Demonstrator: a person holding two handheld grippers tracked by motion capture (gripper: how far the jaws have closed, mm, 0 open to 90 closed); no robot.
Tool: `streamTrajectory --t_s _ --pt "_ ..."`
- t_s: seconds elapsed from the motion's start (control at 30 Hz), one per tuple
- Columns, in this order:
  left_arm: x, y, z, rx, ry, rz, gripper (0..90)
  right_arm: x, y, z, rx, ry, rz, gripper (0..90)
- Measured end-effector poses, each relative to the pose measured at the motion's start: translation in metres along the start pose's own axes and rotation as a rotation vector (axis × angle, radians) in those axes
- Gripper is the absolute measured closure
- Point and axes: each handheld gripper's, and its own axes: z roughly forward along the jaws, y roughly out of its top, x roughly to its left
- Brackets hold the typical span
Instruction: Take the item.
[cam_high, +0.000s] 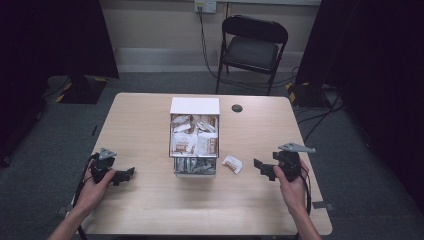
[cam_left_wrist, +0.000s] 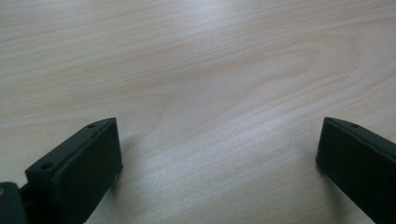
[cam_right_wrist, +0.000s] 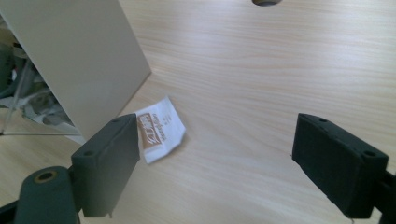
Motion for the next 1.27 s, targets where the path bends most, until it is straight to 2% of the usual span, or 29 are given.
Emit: streamTrajectory --t_s 0.1,0.17,0.33,0.5,0.57,0.67,0.7,0.8,0.93,0.97,1.03,1.17,1.27 --pt "0.000 0.000 0.000 0.000 0.000 0.000 0.0 -0.005 -0.005 -0.007 0.022 -0.043 0.017 14.1" --pt "0.000 0.000 0.000 0.000 0.000 0.000 0.0 -0.010 -0.011 -0.012 0.029 -0.046 0.028 14.1" --pt "0.000 0.000 0.000 0.000 0.000 0.001 0.0 -0.024 -0.025 -0.020 0.051 -0.096 0.036 14.1" --pt "0.000 0.000 0.000 0.000 0.001 0.000 0.0 -0.039 -0.040 -0.021 0.084 -0.150 0.052 14.2" --pt "0.000 0.000 0.000 0.000 0.001 0.000 0.0 -0.044 -0.048 -0.019 0.106 -0.182 0.061 14.2" --pt "0.000 -0.001 -0.001 0.000 0.001 -0.001 0.0 -0.049 -0.055 -0.014 0.187 -0.239 0.068 14.3" --pt "0.000 -0.001 -0.001 -0.001 0.001 -0.001 0.0 -0.050 -0.056 -0.013 0.199 -0.254 0.068 14.4" --pt "0.000 -0.001 -0.001 -0.001 0.001 -0.001 0.0 -0.050 -0.059 -0.009 0.200 -0.302 0.049 14.3" --pt "0.000 -0.001 -0.001 -0.001 0.001 -0.001 0.0 -0.049 -0.065 0.000 0.216 -0.316 0.045 13.8" --pt "0.000 -0.001 -0.001 -0.001 0.001 -0.001 0.0 -0.049 -0.067 0.002 0.218 -0.310 0.040 10.7" --pt "0.000 -0.001 -0.001 -0.001 0.001 -0.001 0.0 -0.049 -0.070 0.003 0.187 -0.314 0.046 10.2" --pt "0.000 -0.001 -0.001 -0.001 0.001 0.000 0.0 -0.051 -0.078 0.004 0.116 -0.309 0.027 6.5" --pt "0.000 -0.001 -0.001 0.000 0.001 0.000 0.0 -0.051 -0.078 0.004 0.115 -0.309 0.028 6.3"
